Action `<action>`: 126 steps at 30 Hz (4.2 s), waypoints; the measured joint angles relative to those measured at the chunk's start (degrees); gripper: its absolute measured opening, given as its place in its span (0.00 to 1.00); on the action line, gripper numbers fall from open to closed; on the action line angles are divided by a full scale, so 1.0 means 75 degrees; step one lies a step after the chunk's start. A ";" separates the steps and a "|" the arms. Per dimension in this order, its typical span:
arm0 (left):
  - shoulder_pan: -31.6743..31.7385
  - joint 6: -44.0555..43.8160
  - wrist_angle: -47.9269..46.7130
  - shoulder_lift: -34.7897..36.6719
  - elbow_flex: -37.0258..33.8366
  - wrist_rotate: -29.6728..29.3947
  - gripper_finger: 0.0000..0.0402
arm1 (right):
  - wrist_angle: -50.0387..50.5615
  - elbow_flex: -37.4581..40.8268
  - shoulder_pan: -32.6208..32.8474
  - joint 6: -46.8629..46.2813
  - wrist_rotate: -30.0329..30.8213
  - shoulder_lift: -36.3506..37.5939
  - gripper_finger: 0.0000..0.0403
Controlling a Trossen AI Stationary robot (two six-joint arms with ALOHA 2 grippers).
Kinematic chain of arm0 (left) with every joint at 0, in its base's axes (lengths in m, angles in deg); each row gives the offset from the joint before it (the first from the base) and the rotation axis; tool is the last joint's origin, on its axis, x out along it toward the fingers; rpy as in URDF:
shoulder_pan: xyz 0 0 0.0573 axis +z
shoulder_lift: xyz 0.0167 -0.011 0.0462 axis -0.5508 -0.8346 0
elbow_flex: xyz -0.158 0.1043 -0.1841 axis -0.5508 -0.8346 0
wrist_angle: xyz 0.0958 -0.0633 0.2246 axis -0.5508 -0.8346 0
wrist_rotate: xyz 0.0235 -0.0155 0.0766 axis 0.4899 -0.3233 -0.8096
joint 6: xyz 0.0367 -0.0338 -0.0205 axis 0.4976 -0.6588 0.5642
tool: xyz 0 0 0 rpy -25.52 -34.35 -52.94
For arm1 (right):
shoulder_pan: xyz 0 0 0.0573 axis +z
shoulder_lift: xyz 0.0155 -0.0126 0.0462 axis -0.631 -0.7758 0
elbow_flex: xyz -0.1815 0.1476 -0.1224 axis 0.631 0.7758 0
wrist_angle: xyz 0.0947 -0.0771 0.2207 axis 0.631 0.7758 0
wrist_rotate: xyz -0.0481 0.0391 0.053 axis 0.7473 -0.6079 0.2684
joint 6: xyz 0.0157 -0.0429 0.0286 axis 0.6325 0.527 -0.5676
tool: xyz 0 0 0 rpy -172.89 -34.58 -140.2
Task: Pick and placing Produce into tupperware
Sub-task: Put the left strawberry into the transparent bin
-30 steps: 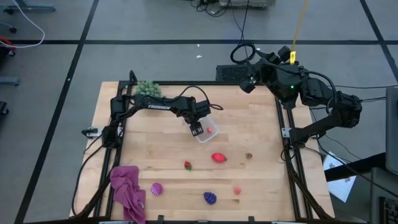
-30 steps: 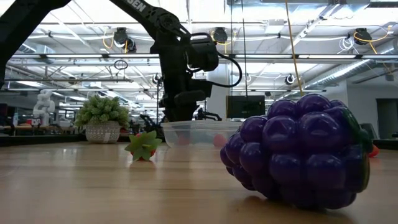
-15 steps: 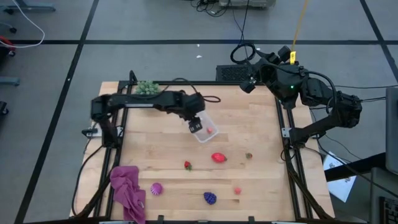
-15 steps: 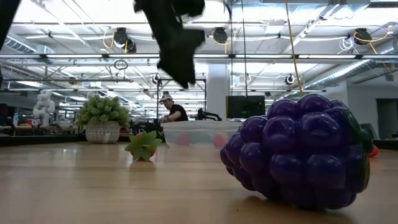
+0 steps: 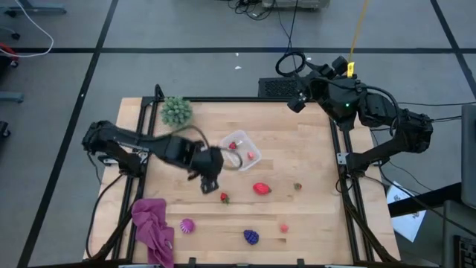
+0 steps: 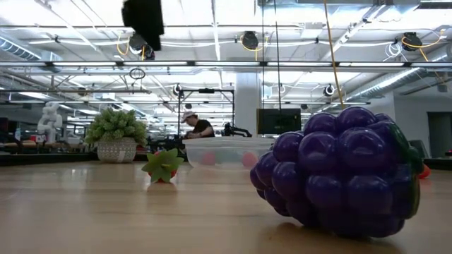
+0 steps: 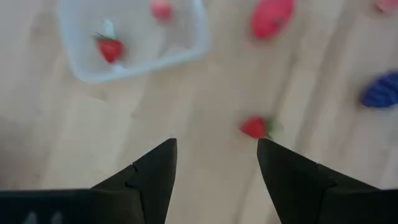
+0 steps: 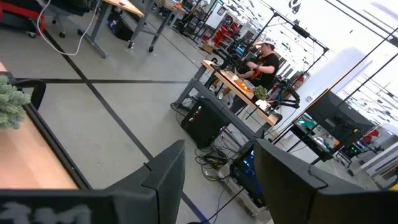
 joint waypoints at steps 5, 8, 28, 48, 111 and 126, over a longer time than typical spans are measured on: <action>-0.0836 -0.0867 -0.0065 -0.0281 -0.0003 -0.0352 0.57 | -0.0016 0.0000 0.0000 -0.0004 0.0000 0.0000 0.45; -0.1083 -0.0958 -0.0044 -0.0560 -0.0003 -0.0485 0.57 | -0.0017 0.0000 0.0000 -0.0004 0.0000 0.0000 0.45; -0.0837 0.0614 0.0558 -0.2527 -0.0009 0.0109 0.57 | -0.0018 0.0000 0.0002 -0.0004 0.0000 0.0000 0.45; -0.0844 0.0809 0.2247 -0.2669 -0.0888 0.0728 0.57 | -0.0016 0.0000 0.0017 -0.0139 0.0000 0.0000 0.45; -0.0690 0.1509 0.3548 -0.2657 -0.1714 0.0935 0.57 | -0.0018 0.0000 0.0017 -0.0202 -0.0001 0.0000 0.45; -0.0672 0.1586 0.3674 -0.2657 -0.1880 0.0913 0.36 | -0.0018 0.0000 0.0017 -0.0202 -0.0001 0.0000 0.45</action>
